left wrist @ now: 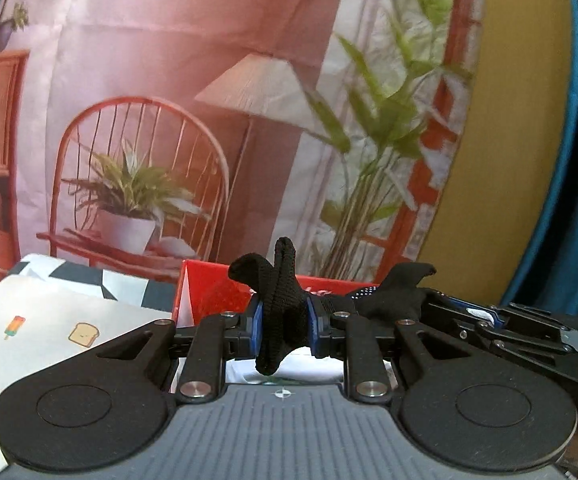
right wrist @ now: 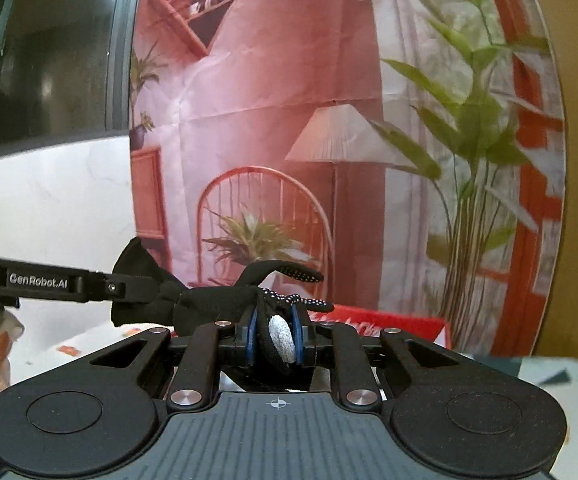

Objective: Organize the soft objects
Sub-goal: 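Carry the black glove with the right gripper over the box, then open the right gripper to drop the black glove into the box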

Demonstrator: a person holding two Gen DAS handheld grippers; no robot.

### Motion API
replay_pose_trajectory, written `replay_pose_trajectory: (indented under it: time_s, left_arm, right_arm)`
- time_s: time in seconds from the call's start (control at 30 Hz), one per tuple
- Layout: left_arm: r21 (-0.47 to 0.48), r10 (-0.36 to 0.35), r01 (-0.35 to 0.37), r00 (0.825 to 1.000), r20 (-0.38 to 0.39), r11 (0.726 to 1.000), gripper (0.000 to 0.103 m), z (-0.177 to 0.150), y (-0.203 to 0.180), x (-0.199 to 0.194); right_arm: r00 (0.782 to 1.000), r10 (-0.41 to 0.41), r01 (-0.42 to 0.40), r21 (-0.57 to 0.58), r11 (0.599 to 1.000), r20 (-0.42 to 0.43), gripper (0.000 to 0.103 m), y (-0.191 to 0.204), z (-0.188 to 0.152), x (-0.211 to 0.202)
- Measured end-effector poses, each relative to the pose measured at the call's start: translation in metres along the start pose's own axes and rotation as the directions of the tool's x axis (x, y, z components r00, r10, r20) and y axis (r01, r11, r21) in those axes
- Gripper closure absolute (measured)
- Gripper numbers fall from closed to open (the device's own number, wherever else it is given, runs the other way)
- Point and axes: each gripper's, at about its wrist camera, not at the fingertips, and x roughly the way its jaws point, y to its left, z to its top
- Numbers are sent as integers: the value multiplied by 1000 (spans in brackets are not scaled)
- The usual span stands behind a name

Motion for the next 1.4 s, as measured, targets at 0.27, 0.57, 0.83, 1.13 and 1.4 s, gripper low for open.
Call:
replay_pose_trajectory:
  time_s: [0.27,0.57,0.83,1.13,1.4]
  left_arm:
    - [62,61,-53,988,-144,997,74,-13,8,58]
    - [182,132,-102,978,-159,978,17,-15,11,54]
    - [178,204,-185,975,-93,966,0,9,3,10]
    - [191,229,-226,973,5,955,0,41,-22,-71]
    - [167,246,-267,960,136,949,0,76,-56,-164]
  right_arm:
    - [990,-48,51,22,998,-130,87,-15,-16,57]
    - [964,-158,165,15,986,-216,78,-21,-34,68]
    - [953,-235,243,18,970,-190,9,-17,-9,38]
    - [950,-275,285,53,957,-150,0,3,40,-23]
    - [945,-312,324,139,936,-100,0,24,95,-98]
